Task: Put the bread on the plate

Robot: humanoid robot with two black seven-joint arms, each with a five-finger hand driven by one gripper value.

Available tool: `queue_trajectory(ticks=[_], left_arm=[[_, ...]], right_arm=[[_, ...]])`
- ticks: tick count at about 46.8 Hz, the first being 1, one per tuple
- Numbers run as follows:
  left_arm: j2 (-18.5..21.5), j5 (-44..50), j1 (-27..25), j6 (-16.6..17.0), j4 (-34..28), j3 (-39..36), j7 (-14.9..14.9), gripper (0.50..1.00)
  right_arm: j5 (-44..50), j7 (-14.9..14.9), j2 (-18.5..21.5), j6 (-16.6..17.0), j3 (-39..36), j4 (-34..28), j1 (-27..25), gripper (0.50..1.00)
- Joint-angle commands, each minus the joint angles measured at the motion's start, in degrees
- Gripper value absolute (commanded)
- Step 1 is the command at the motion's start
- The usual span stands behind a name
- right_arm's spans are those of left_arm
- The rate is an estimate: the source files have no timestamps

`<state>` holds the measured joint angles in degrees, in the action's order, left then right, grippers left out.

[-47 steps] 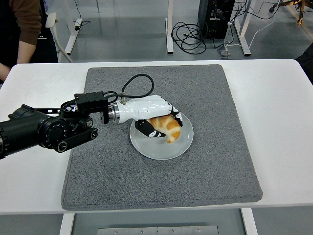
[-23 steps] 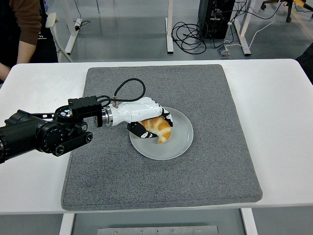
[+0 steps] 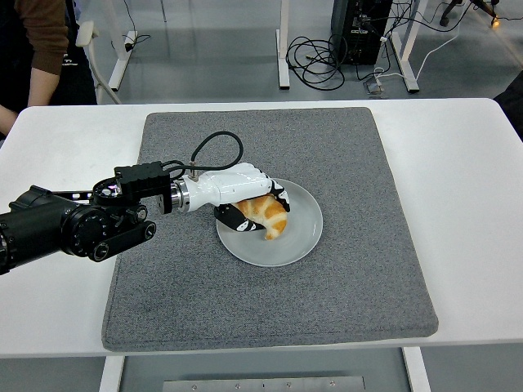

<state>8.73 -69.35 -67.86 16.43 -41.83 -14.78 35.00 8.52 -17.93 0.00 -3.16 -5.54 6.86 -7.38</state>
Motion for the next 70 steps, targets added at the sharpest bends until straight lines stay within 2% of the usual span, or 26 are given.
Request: queue_trajectory(ticks=[1,18,26,37,42,48,53,70], left_arm=[[0.06,0.01,0.44,0.00,0.00,0.02,0.00,0.500],[0.41,0.36,0.71,0.00,0.00,0.81,0.00,0.500],[0.41,3.35,0.71,0.00,0.00,0.72,0.00,0.552],[0.50,3.44,0.80,-0.09,0.00,0.46,0.00,0.577],[0.42,3.44,1.23,-0.09,0.00,0.63,0.00,0.631],[0.50,4.22,1.50,-0.09,0.00,0.81,0.00,0.722],[0.50,5.72,1.50,-0.09,0.00,0.81,0.00,0.766],[0.68,5.90,1.67,-0.09,-0.09,0.72,0.00,0.814]], right_arm=[[-0.08,0.00,0.00,0.00,0.00,0.00,0.00,1.000],[-0.08,0.00,0.00,0.00,0.00,0.00,0.00,1.000],[0.01,0.00,0.00,0.00,0.00,0.00,0.00,1.000],[0.01,0.00,0.00,0.00,0.00,0.00,0.00,1.000],[-0.08,0.00,0.00,0.00,0.00,0.00,0.00,1.000],[-0.08,0.00,0.00,0.00,0.00,0.00,0.00,1.000],[0.01,0.00,0.00,0.00,0.00,0.00,0.00,1.000],[-0.08,0.00,0.00,0.00,0.00,0.00,0.00,1.000]])
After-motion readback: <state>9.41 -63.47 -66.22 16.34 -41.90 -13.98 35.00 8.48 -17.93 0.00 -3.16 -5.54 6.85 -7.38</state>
